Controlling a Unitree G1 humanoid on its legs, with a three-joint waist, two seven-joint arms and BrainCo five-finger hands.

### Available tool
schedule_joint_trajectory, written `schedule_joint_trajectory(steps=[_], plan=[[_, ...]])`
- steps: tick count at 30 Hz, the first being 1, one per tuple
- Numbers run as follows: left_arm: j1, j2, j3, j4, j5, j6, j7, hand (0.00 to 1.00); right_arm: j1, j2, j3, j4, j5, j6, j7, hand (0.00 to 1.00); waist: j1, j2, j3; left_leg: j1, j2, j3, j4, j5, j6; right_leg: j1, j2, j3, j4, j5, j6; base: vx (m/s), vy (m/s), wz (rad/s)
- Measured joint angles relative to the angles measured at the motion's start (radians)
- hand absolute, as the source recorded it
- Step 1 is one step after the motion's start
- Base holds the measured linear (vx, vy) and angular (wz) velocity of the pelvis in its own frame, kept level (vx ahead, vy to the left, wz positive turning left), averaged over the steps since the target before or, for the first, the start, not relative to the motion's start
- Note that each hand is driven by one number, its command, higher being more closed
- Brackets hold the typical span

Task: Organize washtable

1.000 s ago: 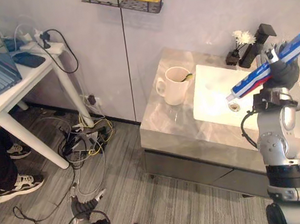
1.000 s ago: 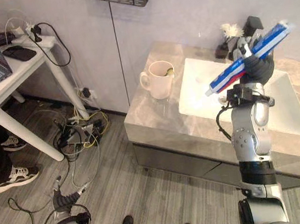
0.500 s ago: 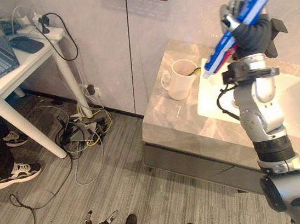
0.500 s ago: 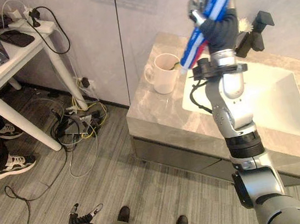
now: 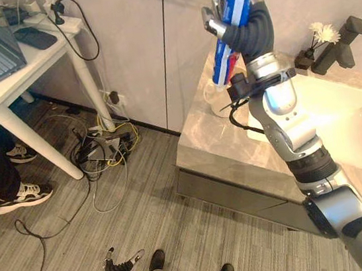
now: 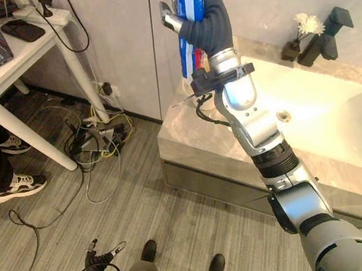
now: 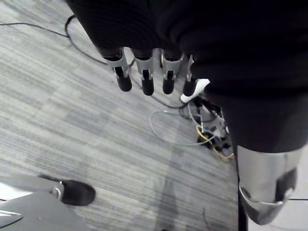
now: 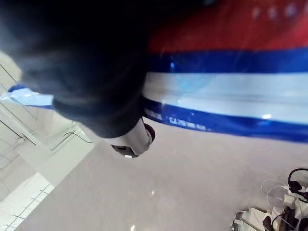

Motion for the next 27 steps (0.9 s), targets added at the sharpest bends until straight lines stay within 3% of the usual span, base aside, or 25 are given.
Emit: schedule_joint_trajectory(steps=[11,27], plan=[[-0.030,0.045,-0.033,0.037,0.002,0.000,0.004,0.00,-0.035,-0.004,0.039,0.063,-0.102,0.001,-0.009,1.00,0.013,-0.016,0.028,-0.037,0.001,-0.031,0.028,-0.001,-0.001,-0.006,0.005,-0.002,-0.002,0.000,0.000,-0.01,-0.002,0.07],[-0.030,0.047,-0.033,0.033,0.001,0.000,0.003,0.00,-0.035,-0.006,0.032,0.107,-0.104,0.023,-0.019,1.00,0.016,-0.022,0.032,-0.067,0.001,-0.036,0.043,0.002,-0.004,-0.026,0.006,0.000,-0.002,0.000,0.000,-0.01,0.001,0.01]])
